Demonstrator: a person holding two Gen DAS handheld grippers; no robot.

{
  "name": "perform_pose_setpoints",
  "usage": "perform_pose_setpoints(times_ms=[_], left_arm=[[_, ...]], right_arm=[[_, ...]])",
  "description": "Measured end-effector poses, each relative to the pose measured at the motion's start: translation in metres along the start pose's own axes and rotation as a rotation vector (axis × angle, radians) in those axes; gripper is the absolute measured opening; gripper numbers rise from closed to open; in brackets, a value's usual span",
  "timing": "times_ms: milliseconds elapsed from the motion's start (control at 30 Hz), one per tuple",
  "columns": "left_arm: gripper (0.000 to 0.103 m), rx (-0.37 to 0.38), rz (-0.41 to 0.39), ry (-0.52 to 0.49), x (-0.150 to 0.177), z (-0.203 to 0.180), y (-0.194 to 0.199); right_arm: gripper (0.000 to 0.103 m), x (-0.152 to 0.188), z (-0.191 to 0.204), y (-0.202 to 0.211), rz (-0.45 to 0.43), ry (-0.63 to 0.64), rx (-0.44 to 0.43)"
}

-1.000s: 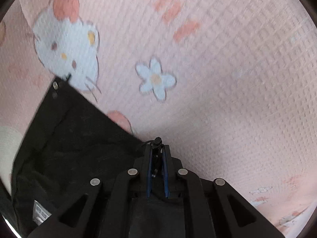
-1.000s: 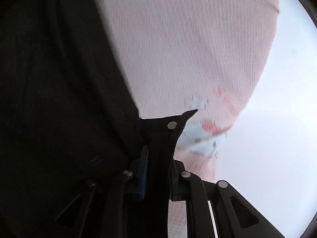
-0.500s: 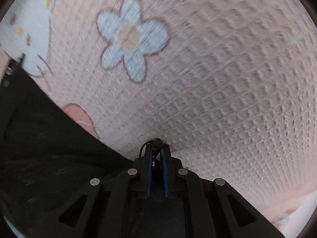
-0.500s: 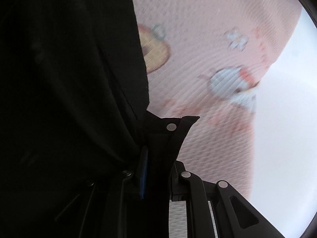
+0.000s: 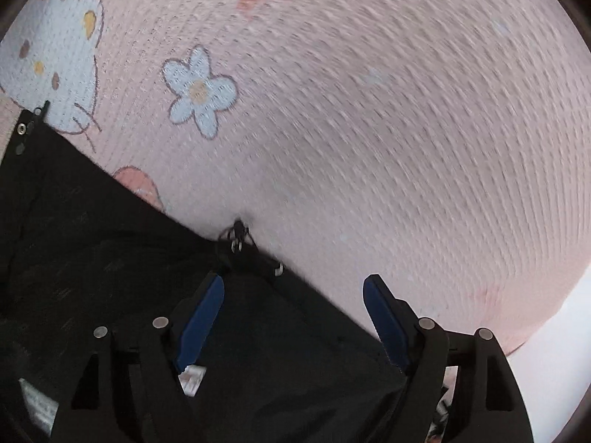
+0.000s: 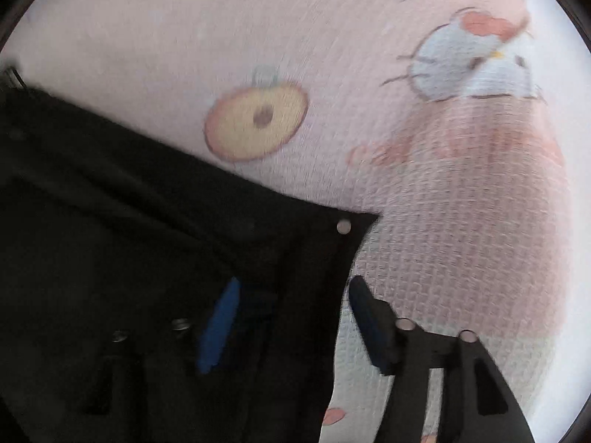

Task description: Fold clothes

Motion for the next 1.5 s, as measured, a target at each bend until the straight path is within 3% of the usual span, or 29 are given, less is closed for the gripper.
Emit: perform_pose_setpoints(times_ms=[167,233,267,333,433,500,600,767,867,1067,1200,1233,1367,1433,1500], left_arm=[[0.077,-0.004,0.004,-0.011,0.032,0.001,0.038],[0.077,-0.013,-0.003,-0.037,0.049,-0.011,0.064],[0.077,-0.017,-0.008,-0.049,0.050,-0.012,0.074],[0.077,-0.023,-0.023,-0.066,0.031,0.002,0.083],[0.077,0.000,-0.016,-0.047,0.042,0.019,0.094],[0.077,0.001,-0.019,-0.054,0.062,0.016,0.121],[0.077,-0.065,-0.028,-0.118,0.095,0.018,0.136],[0.077,-0.099,-0.147,-0.360,0.165,-0.007,0.174],[0.077,-0.078,-0.112,-0.487,0.215,-0.016,0.173],[0.077,-0.051,-0.074,-0.606,0.288,-0.002,0.205],[0.077,-0.121,-0.171,-0.665,0.322,0.018,0.243],[0.077,-0.131,-0.231,-0.660,0.332,0.026,0.256],[0.077,-0.029,-0.345,-0.583,0.376,0.050,0.289],[0.077,0.051,-0.337,-0.510,0.395,0.066,0.292],[0.077,0.086,-0.327,-0.471,0.410,0.078,0.292]], right_arm=[[0.067,0.009,-0.018,0.047,0.004,-0.063,-0.119],[0.067,0.028,-0.031,0.066,-0.009,-0.085,-0.150],[0.067,0.031,-0.033,0.054,-0.013,-0.090,-0.167],[0.067,0.071,-0.014,0.080,-0.011,-0.092,-0.188],[0.067,0.100,-0.028,0.133,-0.103,-0.081,-0.180],[0.067,0.118,-0.024,0.162,-0.136,-0.041,-0.203],[0.067,0.142,-0.030,0.210,-0.154,-0.045,-0.252],[0.067,0.208,-0.033,0.300,-0.269,-0.107,-0.366],[0.070,0.258,-0.031,0.345,-0.342,-0.124,-0.387],[0.074,0.333,-0.005,0.369,-0.366,-0.207,-0.455],[0.074,0.373,0.011,0.381,-0.368,-0.284,-0.525],[0.074,0.382,0.015,0.383,-0.372,-0.302,-0.541],[0.074,0.415,0.036,0.395,-0.412,-0.362,-0.655],[0.074,0.430,0.041,0.398,-0.429,-0.387,-0.708],[0.077,0.445,0.046,0.399,-0.439,-0.399,-0.757]])
Point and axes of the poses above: each gripper's, at about its wrist camera, not at the fingertips, and y roughly against the way its jaws point, z to its left, x to its underside, the point moved 9 cm from there along -y, roughly the way its jaws point, and after that the axes turned 6 degrees about z, right-handed, at the moved point
